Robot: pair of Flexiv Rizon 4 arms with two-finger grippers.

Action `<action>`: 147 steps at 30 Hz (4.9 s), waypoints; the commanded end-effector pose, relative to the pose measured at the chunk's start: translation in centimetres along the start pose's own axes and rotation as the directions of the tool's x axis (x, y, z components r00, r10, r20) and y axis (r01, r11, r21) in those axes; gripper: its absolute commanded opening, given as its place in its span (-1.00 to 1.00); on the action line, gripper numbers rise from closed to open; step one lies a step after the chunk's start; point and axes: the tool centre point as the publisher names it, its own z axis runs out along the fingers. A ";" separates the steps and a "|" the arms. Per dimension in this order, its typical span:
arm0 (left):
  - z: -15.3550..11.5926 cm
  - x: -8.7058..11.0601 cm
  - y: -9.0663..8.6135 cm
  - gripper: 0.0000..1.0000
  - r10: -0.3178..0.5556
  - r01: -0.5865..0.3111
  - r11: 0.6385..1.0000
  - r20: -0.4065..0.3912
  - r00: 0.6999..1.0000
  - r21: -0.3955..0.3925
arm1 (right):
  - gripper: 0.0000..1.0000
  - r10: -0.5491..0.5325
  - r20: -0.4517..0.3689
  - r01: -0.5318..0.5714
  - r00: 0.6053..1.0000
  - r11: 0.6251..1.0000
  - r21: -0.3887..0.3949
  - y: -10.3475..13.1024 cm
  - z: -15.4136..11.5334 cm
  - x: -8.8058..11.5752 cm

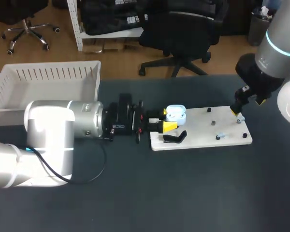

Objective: Pick up each earbud case from the left stands, insert the matching earbuds, close the lid, and place the case in the box.

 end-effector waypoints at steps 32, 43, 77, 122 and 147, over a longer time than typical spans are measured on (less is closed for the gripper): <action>0.1 0.0 -0.2 -1.00 0.003 -0.003 1.000 0.001 1.000 -0.009 | -0.07 -0.018 -0.089 0.017 0.996 1.000 -0.011 -0.5 5.2 0.4; 0.1 0.0 -0.2 -1.00 0.003 -0.003 1.000 0.001 1.000 -0.009 | -0.17 -0.021 -0.084 0.021 0.996 1.000 -0.001 -0.4 5.4 0.7; 0.1 0.0 -0.2 -1.00 0.003 -0.003 1.000 0.001 1.000 -0.009 | -0.48 -0.011 -0.081 0.013 0.997 1.000 0.019 -0.5 5.6 0.8; 0.1 0.0 -0.2 -1.00 0.003 -0.003 1.000 0.001 1.000 -0.009 | -1.00 0.187 -0.115 -0.174 0.976 0.978 0.114 15.7 -12.8 -0.6; 0.1 0.0 -0.2 -1.00 0.003 -0.003 1.000 0.001 1.000 -0.009 | -1.00 0.454 -0.102 -0.442 0.885 0.889 0.120 20.9 -11.7 -2.6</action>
